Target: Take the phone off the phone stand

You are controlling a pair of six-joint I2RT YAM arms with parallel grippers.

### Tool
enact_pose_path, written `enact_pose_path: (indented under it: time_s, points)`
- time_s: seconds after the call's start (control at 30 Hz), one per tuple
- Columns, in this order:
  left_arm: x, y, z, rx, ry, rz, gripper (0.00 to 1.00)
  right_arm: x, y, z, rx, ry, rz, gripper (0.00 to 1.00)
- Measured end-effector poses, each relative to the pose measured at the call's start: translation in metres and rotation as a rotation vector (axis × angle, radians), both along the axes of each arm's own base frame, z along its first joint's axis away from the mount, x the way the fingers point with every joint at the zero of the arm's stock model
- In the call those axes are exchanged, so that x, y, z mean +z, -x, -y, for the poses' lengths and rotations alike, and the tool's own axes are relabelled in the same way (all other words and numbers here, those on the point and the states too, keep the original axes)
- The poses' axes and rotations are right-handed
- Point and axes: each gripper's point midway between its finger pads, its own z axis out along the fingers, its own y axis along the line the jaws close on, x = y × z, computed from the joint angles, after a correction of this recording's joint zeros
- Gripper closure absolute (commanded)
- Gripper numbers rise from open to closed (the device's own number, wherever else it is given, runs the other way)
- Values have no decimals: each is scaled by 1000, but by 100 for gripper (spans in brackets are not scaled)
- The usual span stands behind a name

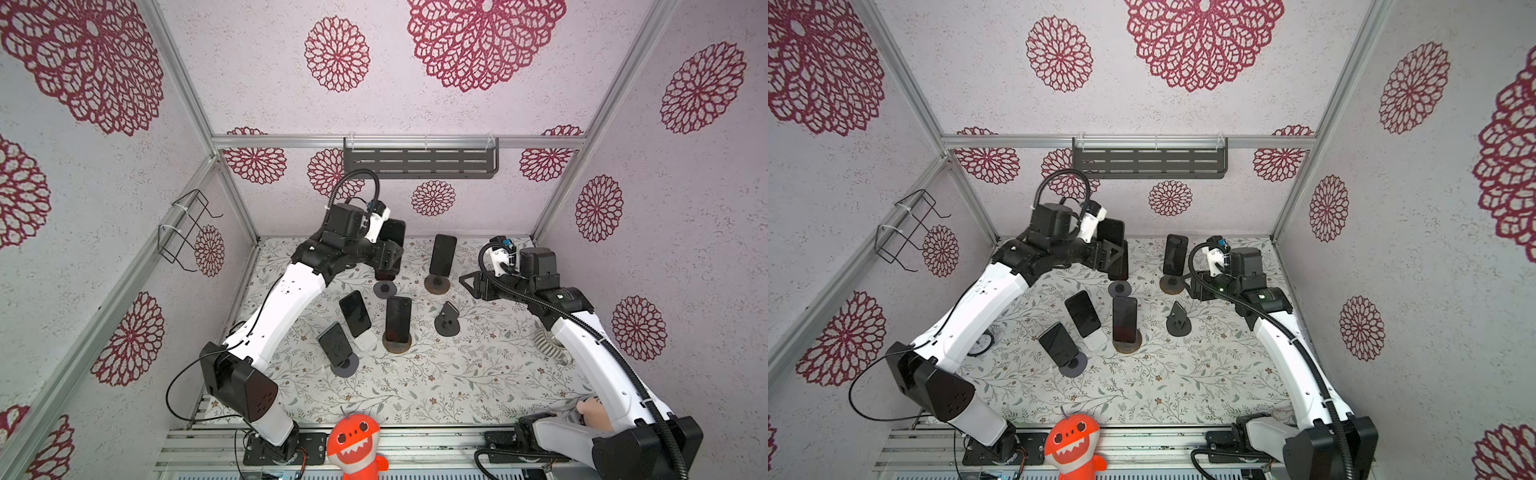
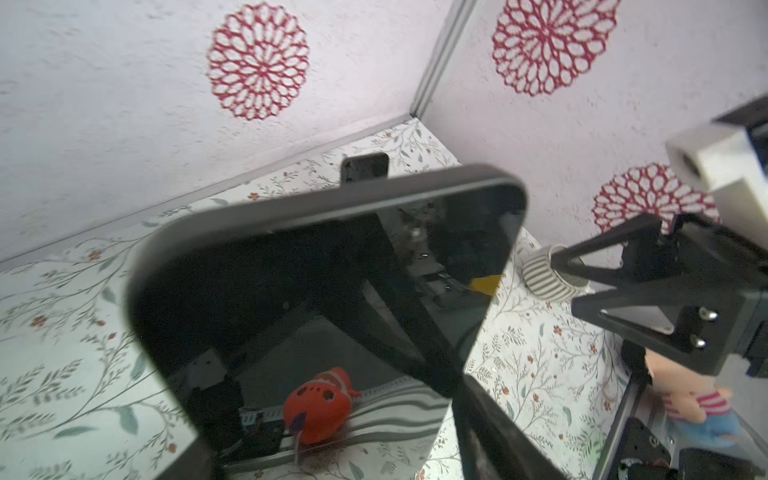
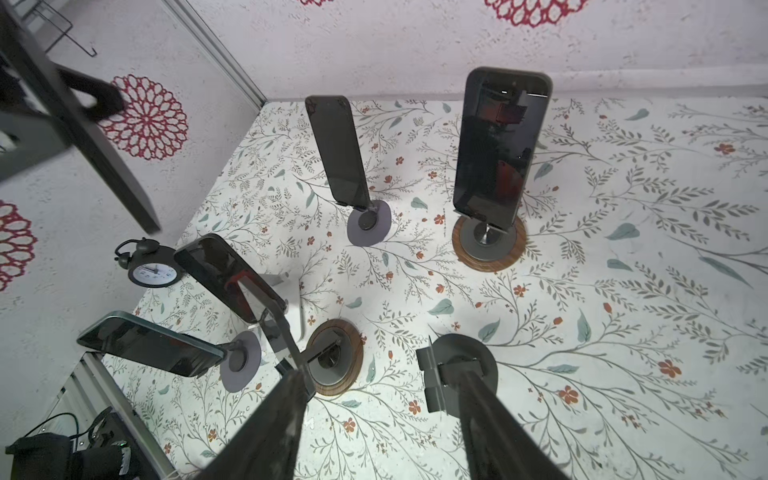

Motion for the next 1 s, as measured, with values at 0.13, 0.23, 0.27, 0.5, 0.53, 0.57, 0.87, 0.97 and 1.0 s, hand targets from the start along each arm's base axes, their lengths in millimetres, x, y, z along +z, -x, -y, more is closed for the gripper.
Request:
enact_pose_path:
  time_s: [0.13,0.23,0.27,0.5,0.53,0.57,0.87,0.97,1.0]
  points:
    - [16,-22,-60,163,27,-17,55,-14,-1,8,-26,9,-27,40]
    - [10,-32,-102,270,21,-61,57,-24,0,13,-39,13,-48,40]
    - [4,-36,-116,302,21,-84,58,-27,0,14,-42,14,-53,40]
    - [-66,-27,-137,328,14,-260,47,-39,10,28,-79,46,-60,40]
    - [-72,-25,-137,322,11,-277,44,-38,10,29,-83,49,-54,40]
    - [-75,-23,-136,316,9,-284,42,-37,10,30,-84,52,-50,40]
    - [-68,-23,-129,252,-21,-229,35,-44,2,41,-173,69,-75,46]
    - [-65,-16,-119,213,-62,-193,34,-48,-1,37,-190,57,-80,48]
    - [-63,-11,-113,192,-75,-178,34,-50,-2,34,-192,49,-84,49]
